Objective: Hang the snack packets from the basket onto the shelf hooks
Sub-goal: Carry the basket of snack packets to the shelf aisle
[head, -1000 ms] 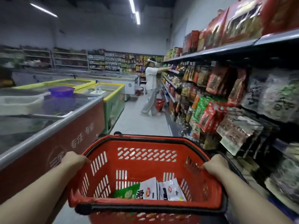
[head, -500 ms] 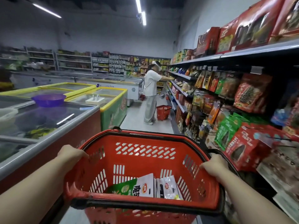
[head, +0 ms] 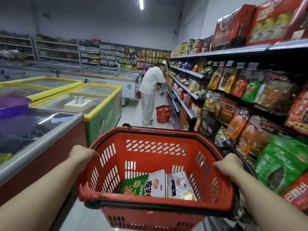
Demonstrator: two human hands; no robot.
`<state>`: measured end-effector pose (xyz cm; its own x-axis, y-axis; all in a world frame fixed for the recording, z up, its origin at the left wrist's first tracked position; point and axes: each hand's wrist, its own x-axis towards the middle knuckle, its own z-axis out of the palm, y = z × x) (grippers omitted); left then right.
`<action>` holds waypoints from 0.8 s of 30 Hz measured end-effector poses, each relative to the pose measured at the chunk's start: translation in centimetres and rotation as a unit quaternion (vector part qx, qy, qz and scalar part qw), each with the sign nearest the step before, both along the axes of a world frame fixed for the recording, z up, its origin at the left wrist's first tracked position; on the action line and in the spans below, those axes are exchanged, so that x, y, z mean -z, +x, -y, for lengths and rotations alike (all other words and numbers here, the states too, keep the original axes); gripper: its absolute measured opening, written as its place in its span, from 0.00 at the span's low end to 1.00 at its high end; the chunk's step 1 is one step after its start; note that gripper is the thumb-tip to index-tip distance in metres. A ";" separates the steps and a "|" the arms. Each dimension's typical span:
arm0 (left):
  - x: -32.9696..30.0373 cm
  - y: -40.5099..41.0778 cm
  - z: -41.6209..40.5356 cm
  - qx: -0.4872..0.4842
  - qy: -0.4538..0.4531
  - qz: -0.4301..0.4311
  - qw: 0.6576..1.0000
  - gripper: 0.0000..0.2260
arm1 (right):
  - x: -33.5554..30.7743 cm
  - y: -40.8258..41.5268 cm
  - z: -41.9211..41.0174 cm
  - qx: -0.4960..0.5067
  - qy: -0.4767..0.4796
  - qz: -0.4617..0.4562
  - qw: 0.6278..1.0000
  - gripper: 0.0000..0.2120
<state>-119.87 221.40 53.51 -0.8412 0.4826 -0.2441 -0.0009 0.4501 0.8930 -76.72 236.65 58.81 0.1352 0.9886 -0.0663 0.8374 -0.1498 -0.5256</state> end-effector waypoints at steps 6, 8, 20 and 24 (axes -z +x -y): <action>0.1 -6.3 -13.4 -0.011 -0.002 0.005 1.000 0.17 | 0.7 -8.1 -15.1 0.010 0.021 -0.006 1.000 0.14; -0.3 -8.3 -17.8 -0.011 -0.003 -0.010 1.000 0.18 | 1.0 -10.4 -19.8 0.006 0.013 -0.008 1.000 0.16; -2.1 -23.8 -47.3 0.006 -0.017 -0.050 0.999 0.14 | 1.7 -25.6 -47.5 0.036 0.004 -0.009 0.999 0.23; -1.3 -29.2 -58.3 0.054 -0.021 -0.045 0.997 0.11 | 3.4 -29.9 -54.2 0.086 -0.004 -0.012 0.996 0.22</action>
